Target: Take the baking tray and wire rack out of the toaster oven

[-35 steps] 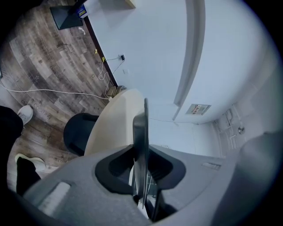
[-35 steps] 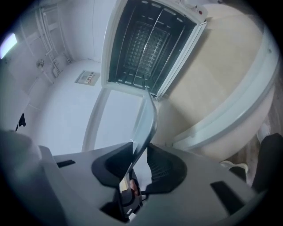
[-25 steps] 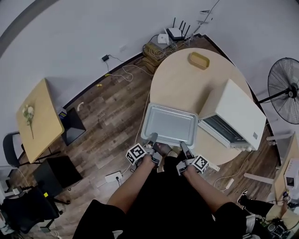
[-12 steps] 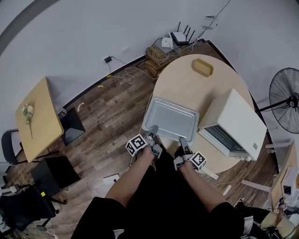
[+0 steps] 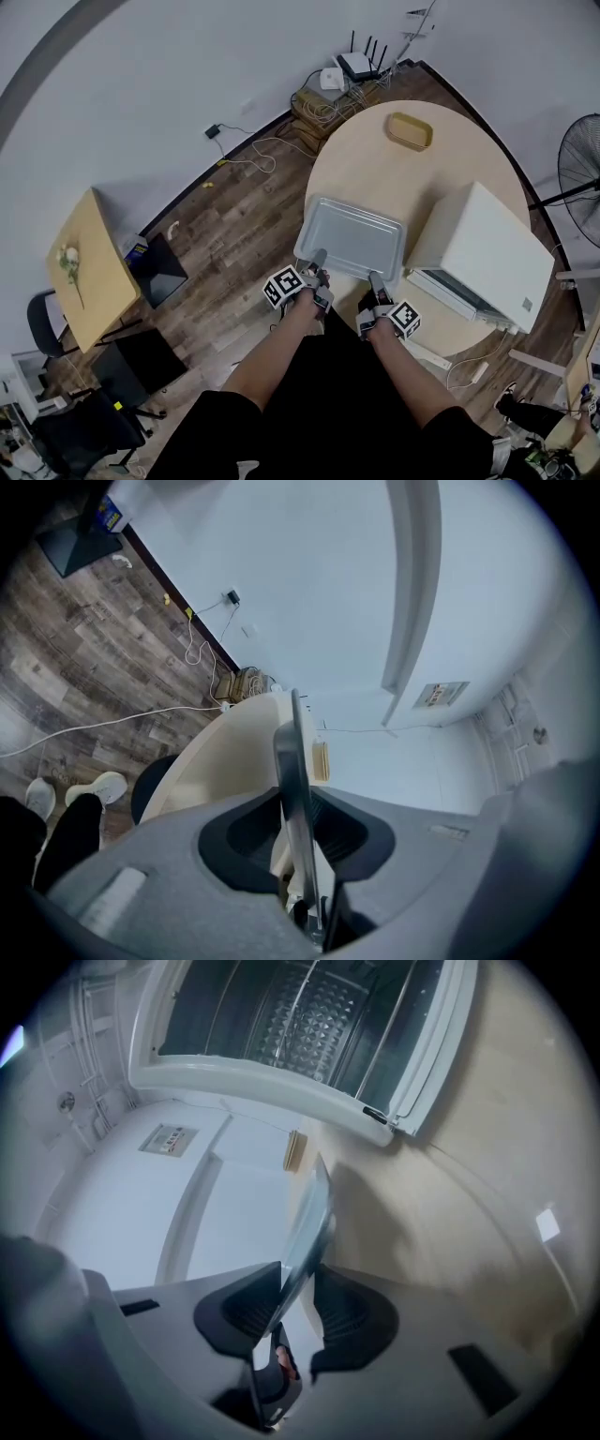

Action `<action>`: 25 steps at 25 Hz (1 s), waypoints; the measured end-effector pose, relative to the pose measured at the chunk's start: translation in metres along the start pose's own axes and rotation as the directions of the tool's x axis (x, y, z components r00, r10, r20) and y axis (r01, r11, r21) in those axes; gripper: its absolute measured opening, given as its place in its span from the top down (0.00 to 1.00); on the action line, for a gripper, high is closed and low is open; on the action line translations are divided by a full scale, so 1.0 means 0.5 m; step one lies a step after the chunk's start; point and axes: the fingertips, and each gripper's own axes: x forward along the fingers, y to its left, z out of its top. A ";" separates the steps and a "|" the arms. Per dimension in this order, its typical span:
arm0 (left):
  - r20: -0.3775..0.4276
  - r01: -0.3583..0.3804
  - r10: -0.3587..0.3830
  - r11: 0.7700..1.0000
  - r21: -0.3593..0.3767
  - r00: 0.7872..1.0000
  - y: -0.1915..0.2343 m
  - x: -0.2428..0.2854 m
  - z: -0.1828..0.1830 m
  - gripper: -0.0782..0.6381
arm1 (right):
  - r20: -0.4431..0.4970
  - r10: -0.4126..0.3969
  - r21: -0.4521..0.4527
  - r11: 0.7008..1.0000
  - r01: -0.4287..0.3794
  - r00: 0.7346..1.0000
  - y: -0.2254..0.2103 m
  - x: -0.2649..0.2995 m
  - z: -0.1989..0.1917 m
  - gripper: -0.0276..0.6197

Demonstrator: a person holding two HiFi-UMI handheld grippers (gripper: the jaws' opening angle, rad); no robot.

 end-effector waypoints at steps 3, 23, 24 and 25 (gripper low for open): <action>-0.028 -0.020 0.021 0.999 0.043 0.999 0.000 0.045 0.010 0.76 | 0.016 -0.031 0.003 1.000 0.031 0.999 -0.016 0.027 0.026 0.81; -0.143 -0.173 0.209 0.957 0.232 0.967 0.045 0.241 0.027 0.75 | 0.093 -0.149 0.103 0.985 0.139 0.985 -0.098 0.149 0.123 0.81; -0.147 -0.194 0.234 0.950 0.247 0.961 0.048 0.245 0.025 0.75 | 0.095 -0.166 0.101 0.983 0.156 0.982 -0.101 0.151 0.127 0.82; -0.151 -0.213 0.257 0.942 0.261 0.954 0.051 0.248 0.025 0.75 | 0.095 -0.183 0.096 0.980 0.174 0.978 -0.103 0.154 0.129 0.82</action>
